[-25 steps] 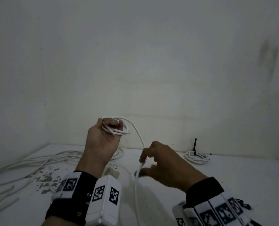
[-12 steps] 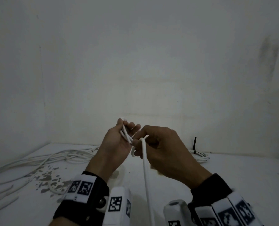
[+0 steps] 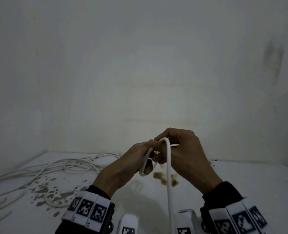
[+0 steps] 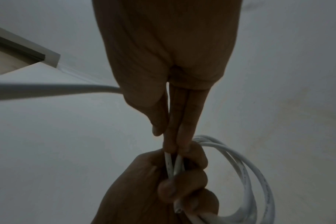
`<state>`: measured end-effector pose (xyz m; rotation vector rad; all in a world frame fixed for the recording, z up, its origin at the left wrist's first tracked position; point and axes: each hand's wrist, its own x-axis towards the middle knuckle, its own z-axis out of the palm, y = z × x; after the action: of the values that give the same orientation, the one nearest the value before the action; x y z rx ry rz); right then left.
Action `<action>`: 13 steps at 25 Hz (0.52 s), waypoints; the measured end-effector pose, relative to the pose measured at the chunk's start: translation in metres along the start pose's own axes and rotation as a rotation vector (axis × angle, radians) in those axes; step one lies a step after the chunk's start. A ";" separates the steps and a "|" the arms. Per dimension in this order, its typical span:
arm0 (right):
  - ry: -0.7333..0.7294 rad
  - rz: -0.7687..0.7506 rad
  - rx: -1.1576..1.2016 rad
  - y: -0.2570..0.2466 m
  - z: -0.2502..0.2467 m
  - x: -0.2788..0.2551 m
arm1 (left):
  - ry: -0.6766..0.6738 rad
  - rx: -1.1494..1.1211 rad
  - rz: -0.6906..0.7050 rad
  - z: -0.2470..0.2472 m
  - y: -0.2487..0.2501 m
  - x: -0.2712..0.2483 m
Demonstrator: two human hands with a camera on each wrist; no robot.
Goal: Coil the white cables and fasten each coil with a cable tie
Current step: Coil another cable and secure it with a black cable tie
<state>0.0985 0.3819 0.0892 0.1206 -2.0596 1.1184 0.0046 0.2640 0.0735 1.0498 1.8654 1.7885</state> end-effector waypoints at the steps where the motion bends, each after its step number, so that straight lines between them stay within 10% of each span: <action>1: 0.029 0.004 -0.007 0.000 -0.002 0.000 | -0.002 -0.013 -0.024 0.000 -0.001 0.001; 6: 0.037 0.148 0.082 -0.005 -0.008 -0.004 | 0.068 -0.097 -0.115 0.001 0.001 0.000; 13: -0.486 0.658 0.792 -0.026 -0.019 -0.004 | 0.328 -0.112 -0.122 -0.019 -0.001 0.003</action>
<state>0.1233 0.3797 0.1099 0.1072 -1.9686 2.4836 -0.0104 0.2529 0.0760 0.6168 1.9335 2.0622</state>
